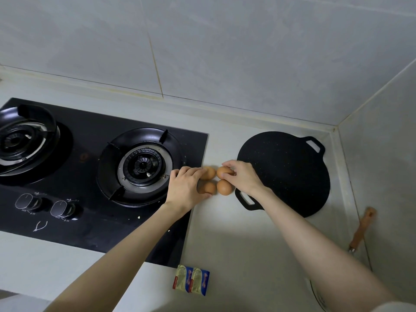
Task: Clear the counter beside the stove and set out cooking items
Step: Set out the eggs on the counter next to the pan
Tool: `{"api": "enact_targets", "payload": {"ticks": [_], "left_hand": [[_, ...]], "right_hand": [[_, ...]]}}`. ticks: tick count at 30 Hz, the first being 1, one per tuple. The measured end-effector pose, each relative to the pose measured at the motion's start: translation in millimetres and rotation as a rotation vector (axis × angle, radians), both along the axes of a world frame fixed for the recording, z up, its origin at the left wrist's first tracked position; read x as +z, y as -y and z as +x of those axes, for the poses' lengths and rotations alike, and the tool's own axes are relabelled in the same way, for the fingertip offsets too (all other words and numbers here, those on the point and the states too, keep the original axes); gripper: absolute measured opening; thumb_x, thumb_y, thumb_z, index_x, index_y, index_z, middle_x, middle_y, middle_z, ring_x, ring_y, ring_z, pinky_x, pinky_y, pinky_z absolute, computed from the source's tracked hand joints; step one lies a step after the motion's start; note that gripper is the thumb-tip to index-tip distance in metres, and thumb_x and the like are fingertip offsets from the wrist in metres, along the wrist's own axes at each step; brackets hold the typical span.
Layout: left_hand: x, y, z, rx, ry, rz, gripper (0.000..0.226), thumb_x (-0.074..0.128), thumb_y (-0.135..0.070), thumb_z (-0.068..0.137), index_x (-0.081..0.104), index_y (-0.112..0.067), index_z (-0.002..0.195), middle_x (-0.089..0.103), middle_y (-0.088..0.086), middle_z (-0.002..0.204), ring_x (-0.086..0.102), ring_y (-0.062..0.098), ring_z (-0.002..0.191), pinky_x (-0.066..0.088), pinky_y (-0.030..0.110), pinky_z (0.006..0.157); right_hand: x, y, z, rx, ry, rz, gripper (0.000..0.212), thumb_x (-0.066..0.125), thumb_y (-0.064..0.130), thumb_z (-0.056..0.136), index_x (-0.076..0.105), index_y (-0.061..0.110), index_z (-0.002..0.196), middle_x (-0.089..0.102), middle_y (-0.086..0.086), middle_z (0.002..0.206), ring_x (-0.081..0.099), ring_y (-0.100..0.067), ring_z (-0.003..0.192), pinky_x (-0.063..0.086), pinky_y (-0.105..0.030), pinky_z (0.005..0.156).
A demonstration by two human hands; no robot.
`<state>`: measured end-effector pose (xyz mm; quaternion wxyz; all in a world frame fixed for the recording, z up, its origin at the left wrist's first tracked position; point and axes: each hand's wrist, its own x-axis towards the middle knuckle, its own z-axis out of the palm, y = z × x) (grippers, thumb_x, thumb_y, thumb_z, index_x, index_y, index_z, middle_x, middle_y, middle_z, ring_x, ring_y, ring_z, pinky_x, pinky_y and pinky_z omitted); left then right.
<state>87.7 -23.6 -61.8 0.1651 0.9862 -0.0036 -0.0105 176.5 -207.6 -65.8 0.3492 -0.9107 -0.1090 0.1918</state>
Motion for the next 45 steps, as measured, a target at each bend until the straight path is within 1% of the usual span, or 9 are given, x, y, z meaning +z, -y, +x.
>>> {"api": "enact_targets", "payload": {"ticks": [10,14,17,20,25,29,34,41,45], "left_hand": [[7.5,0.8,-1.2,-0.019,-0.005,-0.008,0.074,0.071,-0.056,0.072,0.047,-0.03,0.137,0.051,-0.012,0.138,0.042,0.015,0.127,0.021,0.032,0.103],[16.6,-0.3,-2.8,-0.015,0.044,-0.037,0.063,0.067,-0.055,0.078,0.053,-0.026,0.132,0.056,-0.008,0.134,0.046,0.018,0.125,0.02,0.031,0.104],[28.8,-1.0,-6.8,-0.004,0.058,-0.027,0.055,0.059,-0.052,0.086,0.05,-0.027,0.135,0.055,-0.008,0.135,0.044,0.017,0.127,0.019,0.03,0.107],[44.0,-2.9,-10.8,0.002,0.053,-0.021,0.049,0.053,-0.043,0.092,0.046,-0.026,0.138,0.055,-0.005,0.135,0.044,0.019,0.128,0.024,0.032,0.106],[71.4,-11.6,-21.2,0.026,0.075,-0.016,0.045,0.051,-0.034,0.094,0.047,-0.024,0.138,0.06,0.0,0.13,0.052,0.025,0.12,0.038,0.038,0.098],[94.0,-17.6,-38.4,0.028,0.103,-0.045,0.044,0.053,-0.031,0.094,0.05,-0.023,0.137,0.062,0.003,0.125,0.056,0.028,0.115,0.046,0.04,0.093],[114.2,-25.8,-65.6,0.004,0.112,-0.083,0.044,0.054,-0.031,0.094,0.05,-0.022,0.137,0.061,0.005,0.126,0.057,0.027,0.115,0.047,0.04,0.091],[124.7,-41.3,-116.9,-0.057,0.102,-0.104,0.043,0.054,-0.032,0.094,0.05,-0.023,0.136,0.063,0.004,0.122,0.056,0.025,0.114,0.048,0.037,0.088],[115.8,-48.2,-147.7,-0.13,0.058,-0.1,0.043,0.054,-0.032,0.094,0.051,-0.024,0.136,0.062,0.003,0.126,0.056,0.024,0.117,0.051,0.04,0.09]], "right_hand": [[12.2,2.2,-7.1,-0.008,-0.018,-0.032,0.044,0.067,0.029,0.084,0.061,0.021,0.127,0.063,0.0,0.127,0.059,-0.018,0.116,0.048,-0.034,0.097],[26.5,4.9,-11.8,-0.016,0.003,-0.031,0.044,0.065,0.028,0.085,0.059,0.023,0.129,0.058,0.002,0.133,0.054,-0.017,0.122,0.047,-0.035,0.098],[41.3,8.5,-20.5,-0.017,0.042,-0.013,0.044,0.062,0.025,0.087,0.057,0.022,0.131,0.057,0.0,0.135,0.054,-0.019,0.121,0.047,-0.037,0.098],[54.9,11.9,-28.7,-0.014,0.092,-0.013,0.043,0.061,0.023,0.089,0.057,0.021,0.132,0.057,-0.001,0.134,0.055,-0.019,0.119,0.046,-0.037,0.099],[80.4,15.4,-48.1,-0.019,0.157,0.02,0.042,0.06,0.02,0.09,0.056,0.023,0.132,0.058,0.001,0.133,0.055,-0.018,0.118,0.046,-0.034,0.098],[100.9,16.2,-71.1,-0.033,0.199,0.05,0.042,0.06,0.019,0.09,0.057,0.025,0.131,0.058,0.003,0.132,0.057,-0.017,0.113,0.047,-0.035,0.097],[122.0,13.6,-107.1,-0.054,0.225,0.077,0.04,0.059,0.02,0.09,0.058,0.024,0.13,0.06,0.004,0.131,0.057,-0.017,0.108,0.047,-0.034,0.096],[135.4,3.5,-177.5,-0.108,0.271,0.091,0.033,0.059,0.018,0.09,0.063,0.021,0.123,0.065,0.003,0.121,0.059,-0.011,0.102,0.044,-0.023,0.084],[124.5,-3.0,-222.0,-0.131,0.267,0.043,0.034,0.061,0.016,0.089,0.064,0.019,0.123,0.064,-0.001,0.124,0.06,-0.02,0.109,0.046,-0.031,0.094]]}}
